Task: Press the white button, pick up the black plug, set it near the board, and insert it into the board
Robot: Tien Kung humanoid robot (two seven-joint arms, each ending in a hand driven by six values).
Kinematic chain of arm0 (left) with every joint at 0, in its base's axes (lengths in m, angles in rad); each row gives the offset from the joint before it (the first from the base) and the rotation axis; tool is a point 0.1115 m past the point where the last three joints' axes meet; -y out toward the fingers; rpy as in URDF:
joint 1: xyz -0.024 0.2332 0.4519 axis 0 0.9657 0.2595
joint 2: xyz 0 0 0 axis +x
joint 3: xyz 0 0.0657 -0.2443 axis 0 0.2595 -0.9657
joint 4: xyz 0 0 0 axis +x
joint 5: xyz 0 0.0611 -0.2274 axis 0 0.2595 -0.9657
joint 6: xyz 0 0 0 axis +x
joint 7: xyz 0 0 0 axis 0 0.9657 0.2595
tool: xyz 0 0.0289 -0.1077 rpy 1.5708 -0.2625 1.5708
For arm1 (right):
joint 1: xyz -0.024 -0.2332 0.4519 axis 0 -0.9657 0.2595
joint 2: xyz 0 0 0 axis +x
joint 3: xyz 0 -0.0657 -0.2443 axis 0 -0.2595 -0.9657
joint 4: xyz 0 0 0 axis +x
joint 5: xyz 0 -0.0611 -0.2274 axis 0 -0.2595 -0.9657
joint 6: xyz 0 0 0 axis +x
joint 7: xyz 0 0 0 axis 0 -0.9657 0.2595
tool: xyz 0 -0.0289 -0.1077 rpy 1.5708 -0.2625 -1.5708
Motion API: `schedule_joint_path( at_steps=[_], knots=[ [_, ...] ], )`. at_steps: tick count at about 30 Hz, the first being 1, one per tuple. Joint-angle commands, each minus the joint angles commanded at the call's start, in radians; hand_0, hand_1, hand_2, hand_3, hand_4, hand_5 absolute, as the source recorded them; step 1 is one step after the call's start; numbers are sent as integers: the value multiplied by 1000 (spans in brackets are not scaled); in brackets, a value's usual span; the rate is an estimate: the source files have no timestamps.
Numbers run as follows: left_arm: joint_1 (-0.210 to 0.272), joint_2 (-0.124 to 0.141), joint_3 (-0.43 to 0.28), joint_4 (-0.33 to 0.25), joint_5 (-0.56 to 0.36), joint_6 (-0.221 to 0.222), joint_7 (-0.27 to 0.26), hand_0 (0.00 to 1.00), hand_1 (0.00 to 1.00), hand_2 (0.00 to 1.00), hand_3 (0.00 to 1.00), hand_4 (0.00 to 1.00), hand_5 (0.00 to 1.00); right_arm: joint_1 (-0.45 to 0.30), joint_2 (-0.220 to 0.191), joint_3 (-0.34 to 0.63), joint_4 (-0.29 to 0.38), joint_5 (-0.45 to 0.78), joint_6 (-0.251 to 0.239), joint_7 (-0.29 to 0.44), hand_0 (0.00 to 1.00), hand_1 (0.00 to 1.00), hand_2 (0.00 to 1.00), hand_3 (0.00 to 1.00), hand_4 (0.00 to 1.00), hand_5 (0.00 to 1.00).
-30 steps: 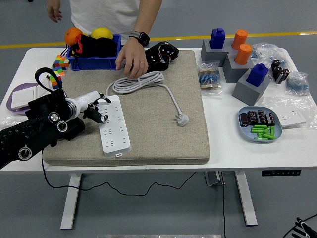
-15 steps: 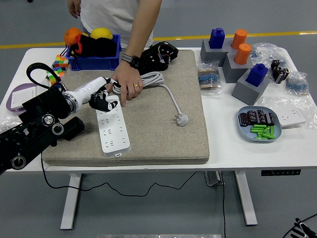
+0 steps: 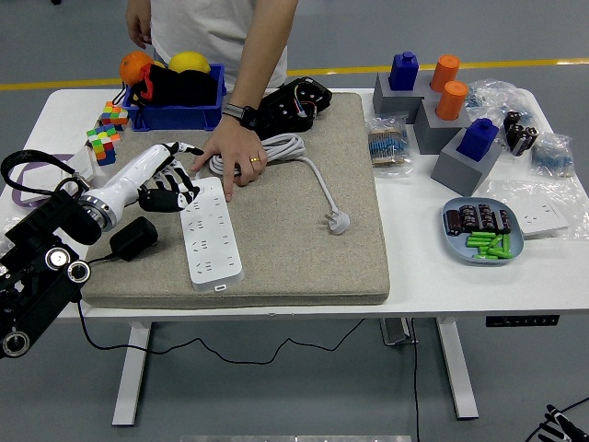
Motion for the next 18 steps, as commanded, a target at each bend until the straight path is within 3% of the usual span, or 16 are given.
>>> schedule_joint_path(
  at_steps=[1,11,12,13,18],
  knots=[
    [12,0,-15,-1,5,3,-11,889,956,840,742,872,79,-1,0,0,0,0,0,0,714,694,677,623,740,478],
    [118,2,-135,-14,12,-21,-23,897,962,852,708,925,114,-5,3,-2,0,0,2,0,714,695,677,623,740,476],
    [124,1,-141,-15,14,-24,-22,897,962,852,708,925,114,-5,3,-2,0,-1,2,0,714,695,677,623,740,476],
    [128,1,-145,-15,15,-26,-20,881,950,827,599,947,104,-6,3,-2,0,-1,1,0,714,694,677,623,741,478],
    [142,-1,-166,-4,25,-39,-5,881,950,827,599,947,104,-7,2,-4,0,-1,2,0,714,694,677,623,741,478]
  ],
)
